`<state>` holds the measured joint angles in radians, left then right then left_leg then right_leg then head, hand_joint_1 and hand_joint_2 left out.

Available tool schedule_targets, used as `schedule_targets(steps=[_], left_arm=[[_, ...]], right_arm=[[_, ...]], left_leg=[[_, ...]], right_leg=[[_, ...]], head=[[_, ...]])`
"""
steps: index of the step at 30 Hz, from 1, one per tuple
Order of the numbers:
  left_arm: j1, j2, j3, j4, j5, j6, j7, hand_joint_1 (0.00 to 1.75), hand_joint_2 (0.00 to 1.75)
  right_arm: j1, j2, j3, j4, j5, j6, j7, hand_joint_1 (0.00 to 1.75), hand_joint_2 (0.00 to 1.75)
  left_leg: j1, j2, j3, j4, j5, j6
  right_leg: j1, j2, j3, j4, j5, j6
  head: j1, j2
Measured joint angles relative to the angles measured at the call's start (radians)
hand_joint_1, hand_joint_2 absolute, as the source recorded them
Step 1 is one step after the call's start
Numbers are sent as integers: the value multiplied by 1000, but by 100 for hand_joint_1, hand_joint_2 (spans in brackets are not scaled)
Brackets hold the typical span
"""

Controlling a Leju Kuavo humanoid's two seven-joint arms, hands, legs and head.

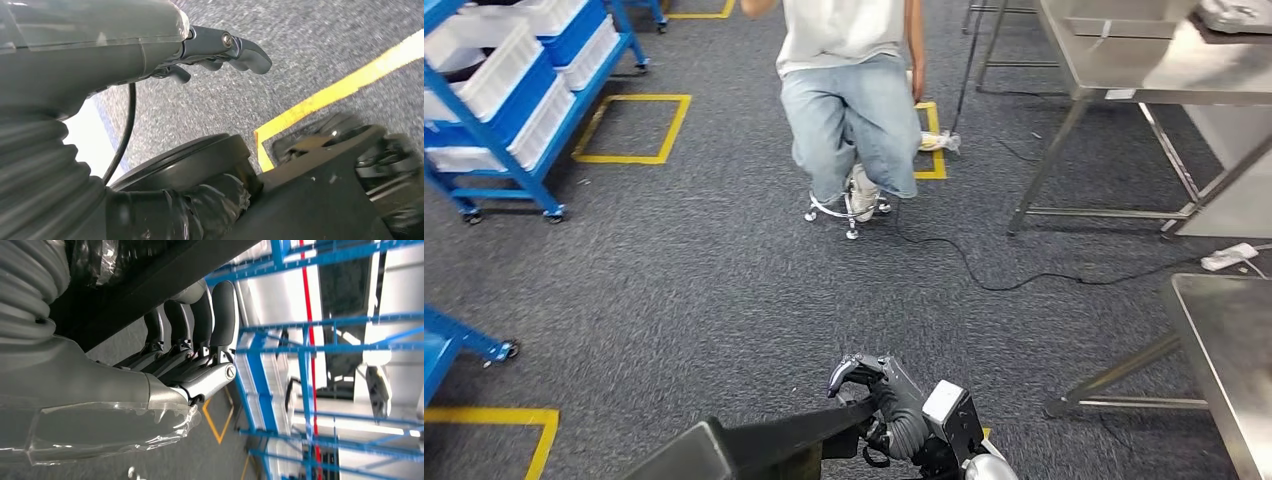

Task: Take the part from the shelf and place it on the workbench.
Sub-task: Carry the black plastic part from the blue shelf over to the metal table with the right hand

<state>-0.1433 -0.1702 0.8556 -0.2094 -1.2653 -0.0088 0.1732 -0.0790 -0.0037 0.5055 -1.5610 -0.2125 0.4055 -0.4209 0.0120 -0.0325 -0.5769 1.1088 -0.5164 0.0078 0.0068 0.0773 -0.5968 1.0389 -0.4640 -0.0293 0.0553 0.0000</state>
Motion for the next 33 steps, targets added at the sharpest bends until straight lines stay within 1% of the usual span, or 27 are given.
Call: schedule_targets(steps=[1,2,4,5,7,8,9,10,11,12,13,15,16,17,18,19,20,22,24,25,26,27,28,29,30,32,33], left_arm=[[0,1,0,0,0,0,0,0,175],[-1,1,1,0,0,-1,1,0,175],[-5,1,1,0,0,-2,2,0,175],[-8,1,1,0,0,-3,2,0,175],[-10,0,1,0,0,-5,3,0,175],[-9,0,1,0,0,-5,4,0,175],[-7,0,1,0,0,-5,4,0,175],[-6,0,1,0,0,-5,5,0,175],[-6,1,1,0,0,-5,6,0,175],[-5,1,1,0,0,-5,7,0,175],[-5,2,1,0,0,-5,7,0,175],[-5,2,1,0,0,-6,8,0,175],[-4,2,1,0,0,-6,9,0,175],[-4,2,1,0,0,-6,9,0,175],[-4,2,1,0,0,-6,9,0,175],[-5,2,1,0,0,-6,10,0,175],[-6,3,1,0,0,-6,10,0,175],[-7,3,1,0,1,-6,10,0,175],[-6,4,1,0,3,-6,9,0,175],[-6,4,2,0,4,-6,8,0,175],[-8,4,2,0,4,-6,8,0,175],[-9,4,2,0,4,-6,7,0,175],[-10,4,2,0,4,-6,8,0,175],[-9,4,2,0,4,-6,8,0,175],[-8,4,3,0,4,-6,9,0,175],[-6,4,4,0,6,-6,9,0,175],[-6,4,6,0,6,-6,9,0,175]], right_arm=[[-5,2,0,1,0,0,1,175,175],[-8,3,1,2,0,0,2,175,175],[-14,4,1,4,0,-1,3,175,175],[-16,4,1,5,0,-1,3,175,175],[-24,4,1,6,0,-2,4,175,175],[-27,4,1,7,0,-2,4,175,175],[-30,4,1,8,0,-2,4,175,175],[-32,3,1,10,0,-2,4,175,175],[-32,3,1,12,0,-2,4,175,175],[-32,3,1,14,0,-2,4,175,175],[-32,3,1,16,0,-2,4,175,175],[-33,3,1,17,0,-2,5,175,175],[-34,3,1,17,0,-2,5,175,175],[-35,3,1,17,0,-2,5,175,175],[-36,3,1,17,0,-2,5,175,175],[-37,3,0,17,0,-2,5,175,175],[-37,3,0,17,0,-2,5,175,175],[-39,3,0,17,0,-2,5,175,175],[-42,3,0,17,0,-1,5,175,175],[-42,4,0,17,0,-1,5,175,175],[-42,4,0,18,0,-1,5,175,175],[-42,4,0,19,0,-1,6,175,175],[-42,4,0,20,0,-1,6,175,175],[-42,4,0,20,0,-1,6,175,175],[-42,4,0,21,0,-1,6,175,175],[-43,4,0,21,0,-1,7,175,175],[-43,5,0,21,0,-1,7,175,175]], left_leg=[[0,-18,17,-44,12,3],[-1,-30,25,-66,11,5],[-1,-21,33,-85,6,11],[1,-11,35,-91,10,16],[6,13,42,-105,17,26],[5,26,45,-107,18,29],[3,39,45,-108,18,32],[2,53,46,-108,16,33],[2,66,47,-107,14,33],[2,78,49,-107,12,33],[2,89,52,-107,9,31],[0,108,62,-105,-1,23],[-3,117,66,-104,-5,18],[-5,125,69,-104,-9,14],[-7,135,71,-104,-12,9],[-7,145,75,-105,-14,4],[-5,143,78,-103,-20,-1],[-1,104,63,-58,-53,-10],[2,55,4,64,-113,-13],[3,46,-31,132,-137,-15],[3,42,-57,180,-145,-16],[3,41,-68,191,-133,-17],[5,40,-59,163,-101,-17],[7,32,-36,101,-57,-17],[10,12,-11,35,-24,-16],[14,-27,22,-54,4,-11],[13,-37,24,-64,0,-6]], right_leg=[[-1,12,-5,3,1,4],[-3,22,-10,3,3,9],[-5,40,-19,1,10,22],[-3,35,-21,3,8,28],[1,-7,-45,51,-22,36],[-1,-35,-71,105,-50,40],[-4,-53,-104,171,-79,44],[-9,-61,-135,229,-97,48],[-14,-66,-153,263,-100,52],[-18,-70,-154,259,-84,56],[-22,-77,-132,214,-52,58],[-20,-115,-62,77,7,57],[-16,-134,-35,28,21,52],[-10,-146,-23,3,22,48],[-5,-145,-22,-1,18,43],[-4,-134,-23,-3,18,37],[-6,-123,-21,-7,19,31],[-12,-102,-15,-15,21,18],[-15,-83,-12,-17,22,10],[-14,-72,-12,-16,22,9],[-14,-60,-12,-15,22,8],[-13,-46,-11,-14,21,8],[-14,-32,-11,-11,21,9],[-15,-17,-11,-8,20,11],[-16,-3,-12,-3,18,14],[-16,20,-24,8,17,26],[-16,29,-30,10,20,34]], head=[[0,0],[0,0],[0,0],[0,0],[3,0],[5,0],[7,0],[6,0],[7,0],[7,0],[6,0],[7,0],[6,0],[6,0],[6,0],[6,0],[6,0],[6,0],[4,0],[4,0],[4,0],[4,0],[4,0],[4,0],[4,0],[5,0],[5,0]])
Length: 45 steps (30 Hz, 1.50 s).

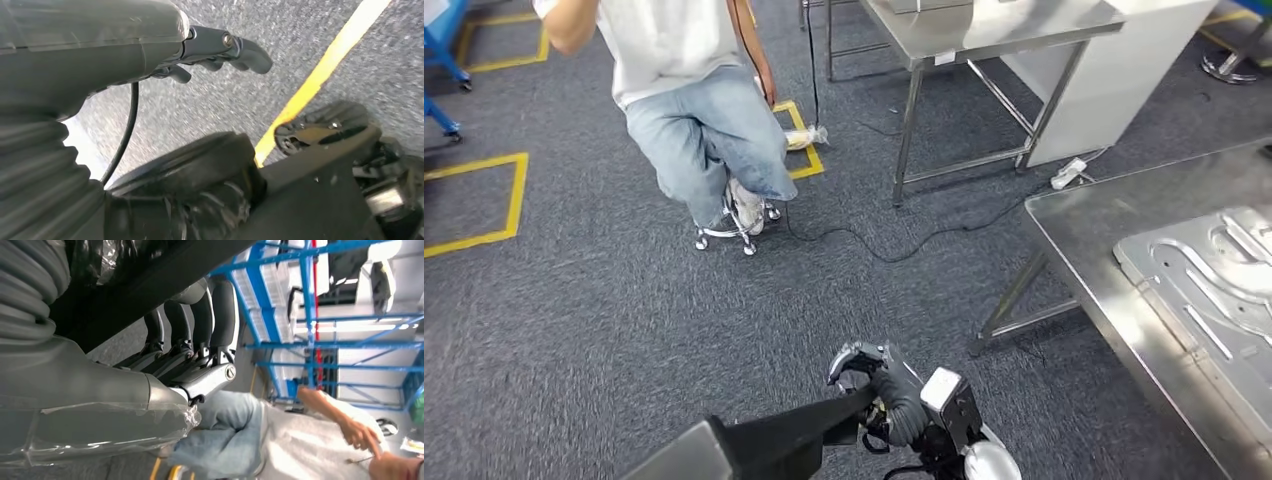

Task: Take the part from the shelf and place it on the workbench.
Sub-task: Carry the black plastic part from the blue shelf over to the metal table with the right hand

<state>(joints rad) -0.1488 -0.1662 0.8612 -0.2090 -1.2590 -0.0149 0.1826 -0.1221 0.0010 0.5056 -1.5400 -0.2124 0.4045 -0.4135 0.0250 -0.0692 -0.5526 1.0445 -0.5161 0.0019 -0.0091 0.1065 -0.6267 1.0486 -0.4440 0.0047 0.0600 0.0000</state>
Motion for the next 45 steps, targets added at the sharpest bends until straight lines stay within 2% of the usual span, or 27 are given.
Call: schedule_targets(steps=[2,4,6,8,9,11,13,15,17,19,20,22,23,24,25,26,28,30,32,33,35,37,39,40,41,43,45], left_arm=[[-2,-1,2,0,2,0,0,0,175],[-3,-4,4,0,4,1,0,0,175],[1,-5,7,0,7,6,0,0,175],[4,-4,12,0,10,11,0,0,175],[5,-3,14,0,11,15,1,0,175],[5,-3,16,0,12,24,4,0,175],[7,-3,18,0,15,34,6,0,175],[10,-2,22,0,19,42,6,0,175],[10,-1,25,0,21,48,9,0,175],[11,2,28,0,22,54,13,0,175],[12,3,30,0,23,56,15,0,175],[12,5,35,0,27,59,17,0,175],[10,6,37,0,28,60,18,0,175],[9,6,38,0,29,60,18,0,175],[8,7,38,0,29,60,20,0,175],[8,8,39,0,29,60,22,0,175],[11,9,40,0,30,61,25,0,175],[14,10,44,0,32,62,27,0,175],[14,9,48,0,37,62,30,0,175],[14,9,50,0,40,63,31,0,175],[17,10,56,0,46,65,34,0,175],[22,12,64,0,51,67,34,0,175],[25,15,70,0,57,69,34,0,175],[25,17,72,0,59,71,34,0,175],[25,18,75,0,62,72,34,0,175],[26,19,82,0,64,75,34,0,175],[28,20,87,0,65,76,34,0,175]], right_arm=[[1,0,0,0,0,0,0,175,175],[0,-1,0,0,0,0,1,175,175],[-1,-1,0,0,0,0,1,175,175],[1,-2,1,1,0,0,3,175,175],[2,-2,1,2,0,0,4,175,175],[3,-2,1,4,0,-1,6,175,175],[3,-2,1,3,0,-2,7,175,175],[2,-2,1,3,0,-3,7,175,175],[4,-3,0,2,0,-3,8,175,175],[6,-3,0,0,0,-4,8,175,175],[6,-3,-1,-1,0,-4,8,175,175],[7,-2,-1,-2,0,-4,9,175,175],[8,-2,-1,-2,0,-4,9,175,175],[9,-2,-1,-2,0,-4,9,175,175],[11,-2,-1,-2,0,-4,9,175,175],[11,-2,-1,-2,0,-4,10,175,175],[12,-2,-1,-2,0,-4,10,175,175],[13,-2,-1,-2,0,-4,10,175,175],[15,-3,-1,-3,0,-4,10,175,175],[16,-3,-1,-3,0,-4,10,175,175],[17,-4,-1,-4,0,-4,10,175,175],[17,-4,-1,-4,0,-4,10,175,175],[20,-5,-1,-4,0,-4,10,175,175],[21,-6,-1,-3,0,-4,10,175,175],[22,-7,-1,-3,0,-4,10,175,175],[21,-9,-1,-4,0,-4,10,175,175],[20,-10,-1,-5,-1,-4,10,175,175]], left_leg=[[-1,15,2,-6,5,13],[0,38,5,-15,11,27],[-2,65,7,-20,13,36],[-5,93,7,-20,12,38],[-6,106,7,-20,10,39],[-7,129,13,-20,6,37],[-10,149,20,-19,-1,32],[-14,166,25,-20,-6,23],[-17,184,32,-25,-11,14],[-17,165,31,-6,-31,4],[-16,141,16,31,-54,0],[-14,95,-44,160,-113,-5],[-13,86,-75,220,-133,-7],[-13,83,-93,253,-134,-8],[-12,82,-93,248,-115,-8],[-10,78,-75,203,-79,-8],[-3,41,-23,73,-12,-8],[0,8,3,3,6,0],[-2,15,5,-4,4,13],[-2,25,7,-8,7,20],[0,49,12,-17,12,33],[-3,76,13,-18,10,41],[-6,102,15,-18,7,43],[-7,115,17,-18,4,43],[-8,127,22,-18,1,42],[-11,147,33,-19,-7,38],[-14,165,40,-20,-14,31]], right_leg=[[-3,14,-7,-3,6,14],[-1,-21,-23,28,-14,23],[2,-78,-72,133,-72,29],[-1,-96,-125,245,-116,33],[-2,-98,-131,261,-113,33],[-2,-109,-86,183,-60,29],[7,-153,-14,50,-14,16],[20,-180,14,-8,-8,3],[21,-161,16,-14,-7,-7],[13,-140,26,-27,-3,-17],[8,-130,31,-33,0,-21],[6,-110,32,-35,0,-28],[5,-98,32,-34,-1,-29],[5,-85,32,-32,-2,-29],[4,-71,32,-29,-2,-28],[3,-57,33,-26,-4,-27],[2,-29,28,-14,-9,-18],[2,-8,17,-5,-9,-6],[1,10,8,-6,-3,7],[2,4,6,-4,-4,12],[4,-41,-18,42,-32,22],[2,-89,-74,156,-88,30],[-2,-99,-122,250,-114,33],[-3,-101,-123,250,-101,32],[-3,-105,-104,212,-72,30],[6,-141,-34,82,-13,16],[21,-176,7,3,2,0]], head=[[0,0],[2,0],[5,0],[5,0],[5,0],[5,0],[5,0],[5,0],[5,0],[3,0],[2,0],[0,0],[0,0],[0,0],[0,0],[0,0],[0,0],[0,0],[1,0],[1,0],[3,0],[5,0],[5,0],[5,0],[5,0],[5,0],[5,0]])
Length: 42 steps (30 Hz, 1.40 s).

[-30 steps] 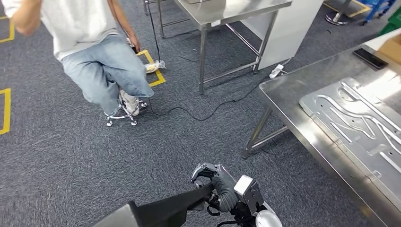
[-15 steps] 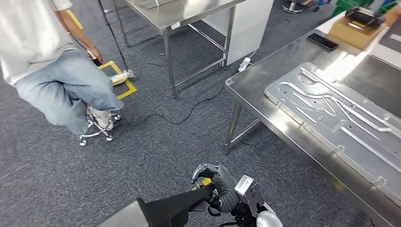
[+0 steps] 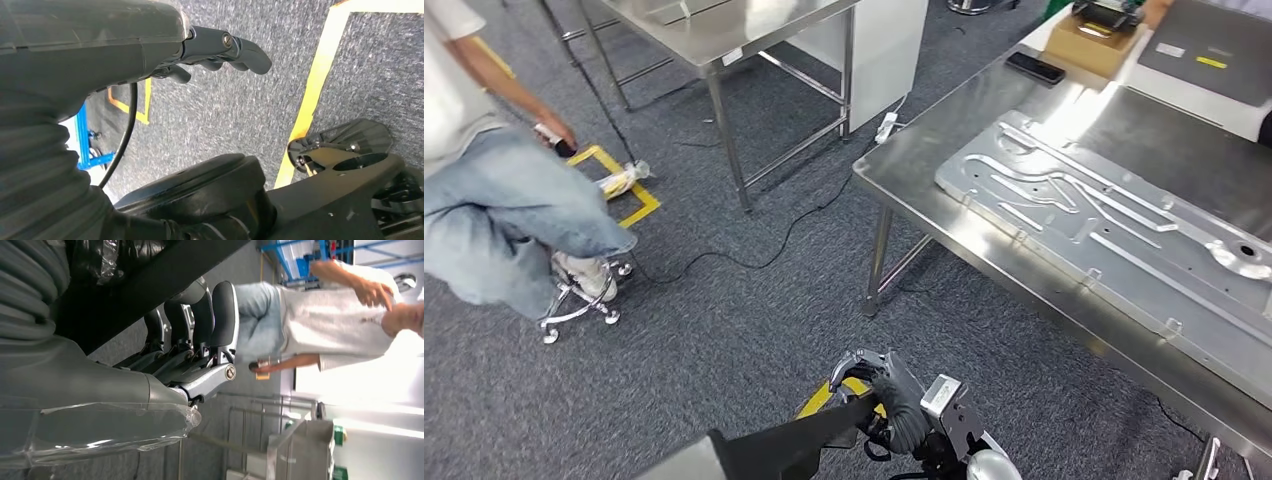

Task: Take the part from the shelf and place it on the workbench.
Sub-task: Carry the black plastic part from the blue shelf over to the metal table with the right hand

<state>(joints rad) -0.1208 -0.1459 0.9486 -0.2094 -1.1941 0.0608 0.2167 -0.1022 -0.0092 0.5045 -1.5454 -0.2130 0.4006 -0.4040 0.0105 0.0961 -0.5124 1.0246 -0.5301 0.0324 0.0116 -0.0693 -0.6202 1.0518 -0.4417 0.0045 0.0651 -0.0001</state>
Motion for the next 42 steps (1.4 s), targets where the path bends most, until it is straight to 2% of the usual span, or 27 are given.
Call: schedule_targets(steps=[1,3,5,7,8,9,10,12,14,16,18,20,22,24,25,26,27,29,31,33,34,36,37,39,40,41,42], left_arm=[[0,1,2,0,0,0,0,0,175],[-2,3,4,0,1,1,-1,0,175],[-3,7,5,0,1,1,-3,0,175],[-6,8,7,0,2,0,-8,0,175],[-8,8,7,0,3,0,-9,0,175],[-11,8,7,0,4,0,-10,0,175],[-12,8,7,0,4,0,-11,0,175],[-13,9,7,0,4,-1,-10,0,175],[-11,9,8,0,4,-2,-11,0,175],[-12,9,8,0,5,-3,-12,0,175],[-14,9,8,0,6,-4,-13,0,175],[-12,10,9,0,5,-4,-12,0,175],[-3,14,10,0,5,-6,-13,0,175],[8,19,11,0,6,-9,-15,0,175],[11,20,12,0,6,-11,-16,0,175],[12,21,13,0,6,-13,-18,0,175],[12,21,14,0,7,-14,-21,0,175],[12,20,16,0,10,-17,-34,0,175],[11,20,20,0,17,-20,-51,0,175],[6,20,24,0,23,-25,-64,0,175],[4,21,25,0,25,-27,-68,0,175],[0,21,27,0,28,-31,-73,0,175],[0,21,29,0,29,-33,-75,0,175],[1,21,31,0,30,-34,-80,0,175],[0,21,32,0,30,-34,-81,0,175],[1,21,33,0,30,-34,-82,0,175],[1,21,33,0,30,-34,-82,0,175]], right_arm=[[0,0,0,0,0,0,0,175,175],[1,-2,0,-1,-1,0,0,175,175],[0,-2,0,-3,-1,0,0,175,175],[-1,-2,-1,-5,-1,0,-1,175,175],[-1,-2,-1,-5,-1,0,0,175,175],[0,-2,-1,-5,-1,0,0,175,175],[0,-2,-1,-5,-1,0,0,175,175],[1,-2,-1,-5,-1,0,0,175,175],[0,-2,-1,-5,-1,0,0,175,175],[0,-2,-1,-5,-1,0,0,175,175],[2,-2,-1,-6,-1,0,0,175,175],[1,-3,-1,-6,-1,0,0,175,175],[-1,-3,-1,-7,-1,0,0,175,175],[1,-5,-1,-7,-1,1,0,175,175],[2,-6,-1,-6,-1,1,0,175,175],[2,-7,-1,-6,-1,1,0,175,175],[3,-8,-1,-6,-1,1,0,175,175],[2,-9,-1,-8,-1,0,0,175,175],[2,-10,-1,-10,-1,0,0,175,175],[3,-11,-1,-13,-2,0,0,175,175],[4,-12,-2,-15,-2,0,-1,175,175],[5,-12,-2,-19,-2,0,-1,175,175],[5,-12,-2,-21,-2,0,-2,175,175],[6,-11,-2,-22,-2,0,-2,175,175],[8,-11,-2,-22,-2,0,-2,175,175],[9,-11,-2,-22,-2,0,-2,175,175],[9,-11,-2,-23,-2,0,-2,175,175]], left_leg=[[-2,10,3,-2,-2,-5],[-3,25,12,-7,-8,-14],[-1,-11,4,25,-34,-24],[3,-64,-50,138,-89,-32],[4,-74,-86,206,-114,-36],[5,-76,-112,254,-122,-39],[5,-76,-124,268,-110,-41],[9,-85,-96,183,-35,-41],[14,-124,-53,65,17,-38],[13,-149,-39,22,21,-31],[12,-134,-36,15,26,-18],[16,-113,-30,5,33,-4],[16,-88,-28,-1,36,6],[13,-61,-29,0,33,8],[13,-49,-28,0,32,8],[13,-38,-26,0,29,7],[13,-28,-23,0,27,4],[10,-11,-13,0,19,-4],[5,7,-6,-1,12,-15],[2,27,4,-8,8,-26],[4,23,9,-7,2,-32],[7,-22,-6,43,-35,-40],[9,-55,-33,101,-66,-41],[10,-85,-104,234,-119,-41],[10,-89,-127,272,-122,-41],[10,-90,-133,270,-103,-39],[10,-95,-121,229,-65,-37]], right_leg=[[6,-3,3,-7,-6,-5],[3,19,5,-18,-3,-14],[-7,41,14,-32,2,-25],[-12,61,18,-37,4,-32],[-12,72,17,-35,4,-34],[-12,85,18,-34,3,-35],[-13,98,18,-31,2,-35],[-14,127,18,-23,-2,-31],[-14,154,12,-11,-6,-21],[-16,172,2,-5,-4,-8],[-19,184,-3,-8,1,5],[-16,151,-16,16,-15,16],[-18,98,-62,110,-67,26],[-25,80,-120,224,-109,35],[-28,77,-132,246,-108,38],[-30,73,-125,231,-88,39],[-31,64,-99,180,-56,38],[-23,18,-33,50,-6,28],[-11,-12,-5,-10,3,12],[-6,8,-5,-13,2,-2],[-9,21,-1,-19,3,-7],[-17,46,8,-31,8,-21],[-19,58,10,-33,9,-26],[-17,84,10,-33,8,-31],[-15,99,10,-31,7,-32],[-14,114,11,-29,6,-33],[-14,131,12,-26,4,-32]], head=[[0,0],[0,0],[-1,0],[-3,0],[-3,0],[-3,0],[-3,0],[-3,0],[-3,0],[-2,0],[-3,0],[0,0],[2,0],[3,0],[3,0],[3,0],[3,0],[3,0],[3,0],[2,0],[2,0],[0,0],[-1,0],[-2,0],[-2,0],[-1,0],[-1,0]])
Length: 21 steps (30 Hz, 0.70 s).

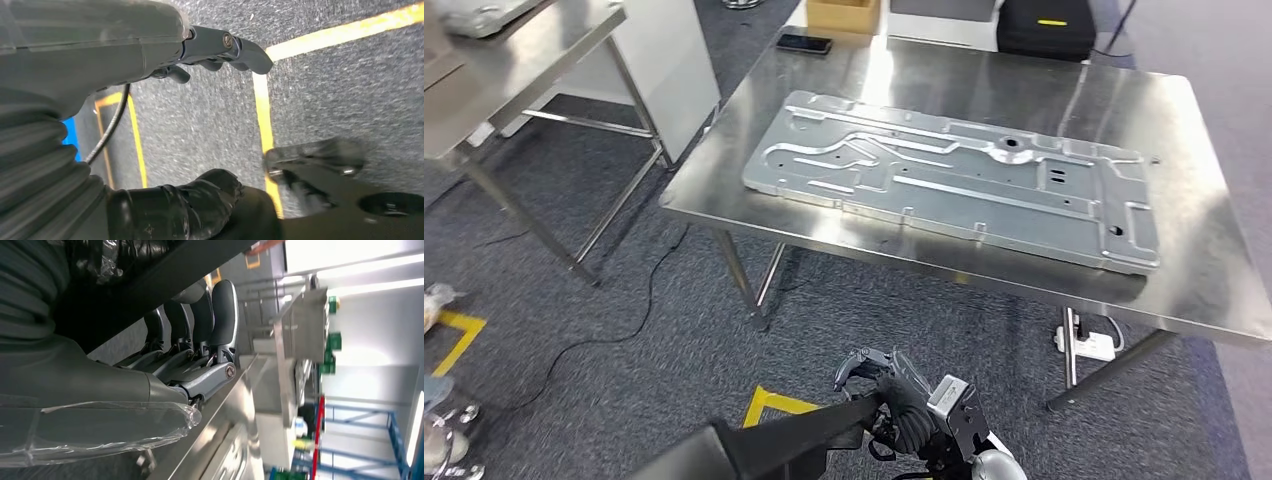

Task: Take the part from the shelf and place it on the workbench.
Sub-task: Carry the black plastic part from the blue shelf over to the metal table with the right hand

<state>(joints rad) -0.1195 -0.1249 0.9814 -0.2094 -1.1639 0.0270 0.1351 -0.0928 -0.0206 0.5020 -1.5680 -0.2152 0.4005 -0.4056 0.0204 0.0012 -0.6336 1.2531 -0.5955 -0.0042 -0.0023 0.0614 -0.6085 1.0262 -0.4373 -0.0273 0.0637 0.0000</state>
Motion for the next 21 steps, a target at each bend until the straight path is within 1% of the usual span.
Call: schedule_targets(steps=[1,2,3,4,5,6,7,8,9,10,11,12,13,14,15,16,17,18,19,20,21], left_arm=[[1,0,0,0,0,0,0,0,175],[3,1,1,0,0,0,0,0,175],[5,2,1,0,0,0,0,0,175],[4,3,2,0,0,0,0,0,175],[3,3,2,0,0,0,1,0,175],[1,3,3,0,0,0,2,0,175],[0,2,3,0,0,0,3,0,175],[0,2,3,0,0,0,4,0,175],[0,1,4,0,0,1,6,0,175],[1,1,5,0,1,1,8,0,175],[3,1,7,0,2,1,9,0,175],[5,1,8,0,3,1,10,0,175],[6,1,9,0,3,1,12,0,175],[7,1,10,0,4,2,13,0,175],[7,1,12,0,5,2,14,0,175],[6,1,13,0,5,3,15,0,175],[6,0,14,0,6,3,15,0,175],[5,0,15,0,6,4,15,0,175],[4,0,15,0,6,4,15,0,175],[4,0,16,0,6,5,15,0,175],[3,0,16,0,5,6,15,0,175]], right_arm=[[0,0,0,0,0,0,0,175,175],[0,0,0,0,0,0,0,175,175],[0,0,0,-1,0,-1,0,175,175],[0,0,0,-1,0,-2,0,175,175],[1,0,0,-1,1,-4,0,175,175],[2,0,0,-2,4,-9,0,175,175],[4,0,0,-3,10,-16,-1,175,175],[5,-1,-1,-5,16,-24,-1,175,175],[4,-1,-1,-6,23,-30,-2,175,175],[4,-1,-1,-8,29,-34,-2,175,175],[3,-2,-1,-8,32,-36,-2,175,175],[3,-2,-1,-8,35,-37,-2,175,175],[4,-2,-1,-8,36,-38,-2,175,175],[5,-3,-1,-8,38,-39,-2,175,175],[5,-4,-1,-8,39,-40,-2,175,175],[5,-4,-1,-8,39,-42,-2,175,175],[4,-5,-1,-8,40,-43,-2,175,175],[4,-5,-1,-9,40,-45,-2,175,175],[4,-5,-1,-10,40,-47,-2,175,175],[4,-5,-1,-10,40,-48,-2,175,175],[4,-5,-1,-11,40,-49,-2,175,175]], left_leg=[[0,-14,23,-67,44,4],[1,-35,47,-133,77,8],[1,-53,63,-181,96,11],[0,-67,71,-206,102,13],[-2,-68,74,-212,99,15],[-2,-61,75,-216,102,19],[0,-52,78,-220,106,25],[2,-43,81,-225,110,32],[4,-35,83,-230,113,38],[4,-26,84,-232,114,43],[3,-18,85,-232,113,45],[2,-11,84,-232,112,46],[2,-4,85,-231,111,45],[2,1,86,-231,109,44],[2,5,89,-231,107,43],[2,7,93,-231,104,40],[1,9,96,-232,101,36],[0,10,99,-232,98,31],[-1,10,100,-232,96,26],[-2,11,101,-234,94,20],[-1,11,103,-236,93,13]], right_leg=[[0,15,0,4,-2,2],[1,29,-2,9,-4,5],[1,40,-5,13,-5,10],[0,48,-9,15,-5,16],[-1,57,-12,16,-4,23],[-3,65,-14,14,-1,30],[-3,59,-16,15,-2,36],[-2,40,-20,24,-9,42],[-1,13,-33,52,-27,47],[-2,-19,-55,99,-54,52],[-5,-39,-86,163,-86,58],[-8,-48,-119,227,-111,63],[-12,-52,-141,270,-121,66],[-15,-54,-146,279,-113,69],[-17,-55,-128,243,-84,69],[-18,-57,-92,175,-46,68],[-17,-60,-55,105,-22,64],[-14,-62,-25,47,-5,59],[-10,-63,-9,16,-2,52],[-5,-62,-6,8,-9,46],[-3,-61,-5,6,-9,40]], head=[[0,0],[0,0],[0,0],[1,0],[1,0],[1,0],[1,0],[3,0],[4,0],[6,0],[8,0],[8,0],[8,0],[8,0],[8,0],[8,0],[8,0],[8,0],[8,0],[8,0],[8,0]])
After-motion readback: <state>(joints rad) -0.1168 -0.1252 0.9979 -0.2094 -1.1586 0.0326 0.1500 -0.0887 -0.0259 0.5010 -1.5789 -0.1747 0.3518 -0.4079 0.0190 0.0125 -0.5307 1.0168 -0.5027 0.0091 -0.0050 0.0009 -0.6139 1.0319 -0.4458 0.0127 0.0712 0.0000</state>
